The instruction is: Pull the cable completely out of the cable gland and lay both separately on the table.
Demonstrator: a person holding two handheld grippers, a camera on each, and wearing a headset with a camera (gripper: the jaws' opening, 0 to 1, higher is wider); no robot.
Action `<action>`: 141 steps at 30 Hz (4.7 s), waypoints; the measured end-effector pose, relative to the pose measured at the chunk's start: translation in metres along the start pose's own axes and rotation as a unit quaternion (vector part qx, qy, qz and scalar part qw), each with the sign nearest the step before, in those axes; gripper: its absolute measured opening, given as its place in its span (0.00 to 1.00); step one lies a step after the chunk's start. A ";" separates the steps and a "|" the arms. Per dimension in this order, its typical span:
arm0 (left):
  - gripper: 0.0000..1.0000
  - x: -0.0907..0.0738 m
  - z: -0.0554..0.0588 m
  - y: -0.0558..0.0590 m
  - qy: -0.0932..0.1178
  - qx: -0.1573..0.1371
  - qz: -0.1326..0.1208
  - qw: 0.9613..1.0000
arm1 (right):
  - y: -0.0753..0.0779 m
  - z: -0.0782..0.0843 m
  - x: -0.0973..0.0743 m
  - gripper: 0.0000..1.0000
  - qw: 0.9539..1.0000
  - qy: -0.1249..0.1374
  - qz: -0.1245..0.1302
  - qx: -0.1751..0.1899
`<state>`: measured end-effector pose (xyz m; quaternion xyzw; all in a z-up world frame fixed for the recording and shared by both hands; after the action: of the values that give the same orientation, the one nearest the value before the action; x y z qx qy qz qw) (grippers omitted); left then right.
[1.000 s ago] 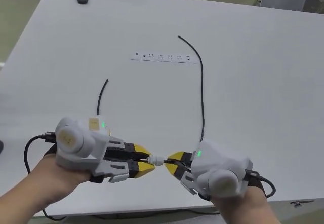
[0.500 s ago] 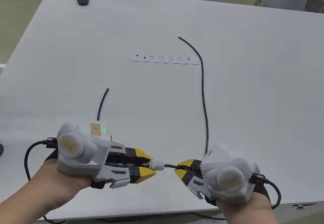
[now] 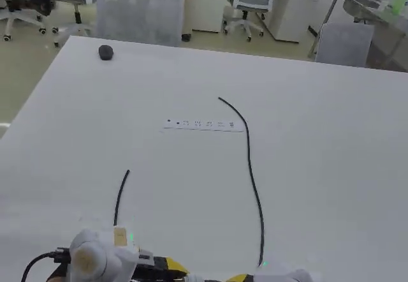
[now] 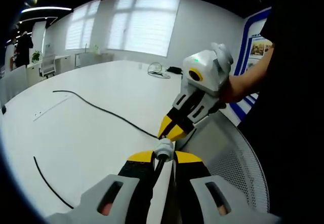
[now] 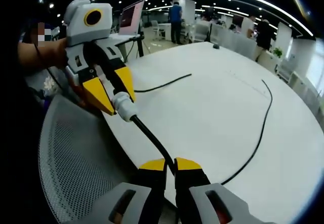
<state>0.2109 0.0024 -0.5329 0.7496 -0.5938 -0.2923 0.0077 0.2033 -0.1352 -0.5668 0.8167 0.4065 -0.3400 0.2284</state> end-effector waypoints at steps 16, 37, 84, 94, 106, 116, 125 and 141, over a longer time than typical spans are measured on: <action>0.15 -0.001 -0.005 -0.005 0.000 0.001 -0.008 1.000 | 0.006 0.001 0.001 0.00 1.000 -0.010 0.009 0.011; 0.15 -0.005 -0.007 -0.002 -0.005 -0.008 -0.014 1.000 | 0.000 -0.028 -0.017 0.16 0.995 0.018 0.021 -0.097; 0.15 -0.009 0.006 -0.010 0.031 -0.019 -0.047 0.998 | -0.005 -0.030 0.010 0.00 0.991 0.006 0.039 -0.132; 0.15 -0.008 0.007 -0.007 0.035 -0.016 -0.049 0.998 | 0.014 0.004 0.012 0.00 0.998 -0.018 0.059 -0.020; 0.15 -0.010 0.008 -0.006 0.038 -0.019 -0.054 0.998 | 0.026 0.030 0.011 0.00 0.997 -0.026 0.067 0.035; 0.15 -0.012 0.004 -0.012 0.041 -0.022 -0.058 0.997 | 0.025 0.030 0.011 0.01 0.997 -0.020 0.061 0.038; 0.15 -0.013 0.001 -0.013 0.042 -0.020 -0.059 0.997 | 0.014 0.011 -0.002 0.12 0.998 -0.012 0.060 -0.028; 0.15 -0.013 0.000 -0.009 0.039 -0.021 -0.062 0.997 | -0.028 -0.060 0.002 0.09 0.966 0.027 0.088 -0.240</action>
<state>0.2177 0.0165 -0.5304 0.7957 -0.5390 -0.2748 0.0285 0.2037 -0.0797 -0.5307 0.7791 0.4090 -0.1887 0.4361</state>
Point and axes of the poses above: the centre of the closed fingertips' face, and the gripper's own axes: x roughly forward along the fingers, y roughly to its right, z roughly out of its underside, the point moved 6 cm from there along -x, roughly backward along the fingers, and after that the axes turned 9 degrees about -x, right-handed, at the moved point
